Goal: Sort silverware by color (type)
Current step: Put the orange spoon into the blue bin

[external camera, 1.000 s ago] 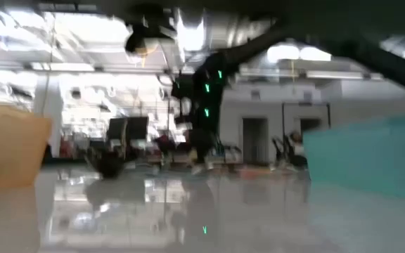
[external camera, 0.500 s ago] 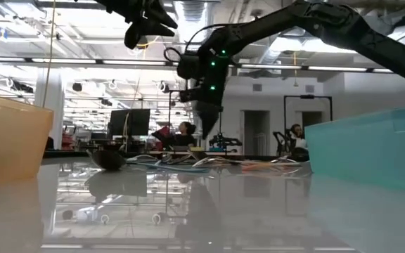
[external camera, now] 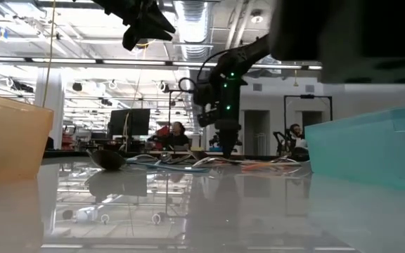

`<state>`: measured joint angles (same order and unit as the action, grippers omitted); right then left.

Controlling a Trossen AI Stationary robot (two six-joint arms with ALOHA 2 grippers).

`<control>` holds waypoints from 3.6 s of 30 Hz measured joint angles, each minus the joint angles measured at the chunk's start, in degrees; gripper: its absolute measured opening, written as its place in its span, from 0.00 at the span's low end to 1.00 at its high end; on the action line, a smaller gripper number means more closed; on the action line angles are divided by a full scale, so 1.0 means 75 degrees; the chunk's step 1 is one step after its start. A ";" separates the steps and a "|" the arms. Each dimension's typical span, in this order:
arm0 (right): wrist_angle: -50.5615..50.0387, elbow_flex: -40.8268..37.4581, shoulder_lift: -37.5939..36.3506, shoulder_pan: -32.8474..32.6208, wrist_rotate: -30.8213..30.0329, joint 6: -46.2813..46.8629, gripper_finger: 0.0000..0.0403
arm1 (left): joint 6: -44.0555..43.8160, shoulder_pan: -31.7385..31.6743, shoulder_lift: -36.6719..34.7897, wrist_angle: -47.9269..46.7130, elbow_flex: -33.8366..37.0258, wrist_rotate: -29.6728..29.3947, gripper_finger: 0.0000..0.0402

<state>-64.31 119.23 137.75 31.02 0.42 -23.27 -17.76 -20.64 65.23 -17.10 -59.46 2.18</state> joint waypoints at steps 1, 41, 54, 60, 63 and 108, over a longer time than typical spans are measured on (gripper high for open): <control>0.0122 0.0000 0.0003 -0.0033 -0.0014 -0.0027 0.60 | 0.0020 0.0000 0.0000 0.0006 0.0000 -0.0023 0.22; -0.0761 0.0217 -0.0976 -0.0460 0.0474 -0.0094 0.03 | -0.0246 0.0012 0.0000 -0.0040 0.0000 -0.0348 0.22; -0.2409 0.0223 -0.5359 -0.1099 0.0578 0.1664 0.05 | -0.0329 -0.0138 0.0691 0.0072 -0.0012 -0.1353 0.24; -0.2349 0.0226 -0.6902 -0.1466 0.0563 0.2551 0.08 | -0.0798 -0.0356 0.2104 0.0674 -0.0012 -0.1133 0.34; -0.2335 0.0223 -0.7429 -0.1662 0.0540 0.2927 0.07 | -0.1477 -0.0535 0.2799 0.1084 -0.0006 -0.0831 0.42; -0.2794 0.0217 -0.7221 -0.2936 0.0528 0.2967 0.05 | -0.3431 -0.0682 0.4814 0.2007 -0.0003 -0.2407 0.65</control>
<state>-85.27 120.86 83.59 8.99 4.38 -1.02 -43.48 -25.76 101.34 -2.04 -59.48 -15.87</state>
